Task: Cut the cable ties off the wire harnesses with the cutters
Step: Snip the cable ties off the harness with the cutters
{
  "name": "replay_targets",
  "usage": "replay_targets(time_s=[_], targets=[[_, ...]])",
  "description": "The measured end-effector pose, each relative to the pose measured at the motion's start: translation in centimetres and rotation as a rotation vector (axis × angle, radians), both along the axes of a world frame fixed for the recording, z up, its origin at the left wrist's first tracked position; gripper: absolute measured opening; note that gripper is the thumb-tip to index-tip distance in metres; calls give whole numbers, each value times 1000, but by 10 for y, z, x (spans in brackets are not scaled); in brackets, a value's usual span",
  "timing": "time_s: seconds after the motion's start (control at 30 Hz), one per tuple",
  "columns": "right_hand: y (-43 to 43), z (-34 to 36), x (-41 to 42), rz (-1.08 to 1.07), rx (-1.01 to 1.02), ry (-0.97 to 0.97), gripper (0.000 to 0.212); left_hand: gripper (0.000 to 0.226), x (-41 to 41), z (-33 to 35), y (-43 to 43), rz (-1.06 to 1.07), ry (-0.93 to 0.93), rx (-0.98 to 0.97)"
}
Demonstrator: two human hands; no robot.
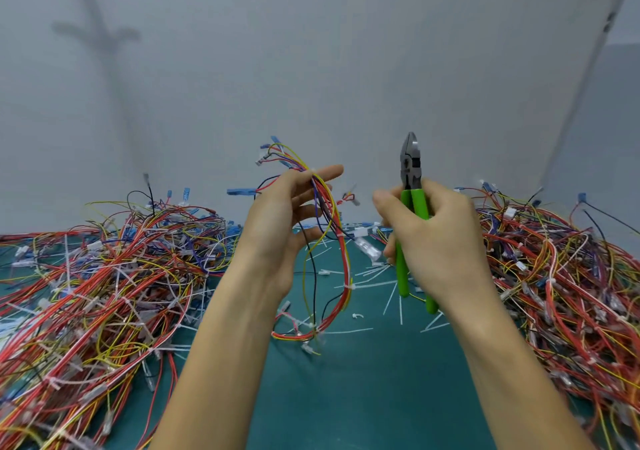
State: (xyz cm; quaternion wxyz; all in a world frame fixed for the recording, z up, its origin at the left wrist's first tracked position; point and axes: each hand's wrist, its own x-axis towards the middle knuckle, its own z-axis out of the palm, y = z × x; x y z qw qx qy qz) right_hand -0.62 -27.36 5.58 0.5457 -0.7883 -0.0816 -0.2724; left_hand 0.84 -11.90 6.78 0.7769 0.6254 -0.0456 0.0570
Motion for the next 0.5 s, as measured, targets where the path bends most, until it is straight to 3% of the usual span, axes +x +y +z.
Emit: replay_targets(time_s=[0.13, 0.3, 0.5], targets=[[-4, 0, 1, 63, -27, 18, 7, 28, 2, -1, 6, -46, -48, 121], [-3, -2, 1, 237, -123, 189, 9, 24, 2, -2, 9, -30, -96, 136], [-3, 2, -2, 368, -71, 207, 5, 26, 2, -3, 9, 12, -113, 149]])
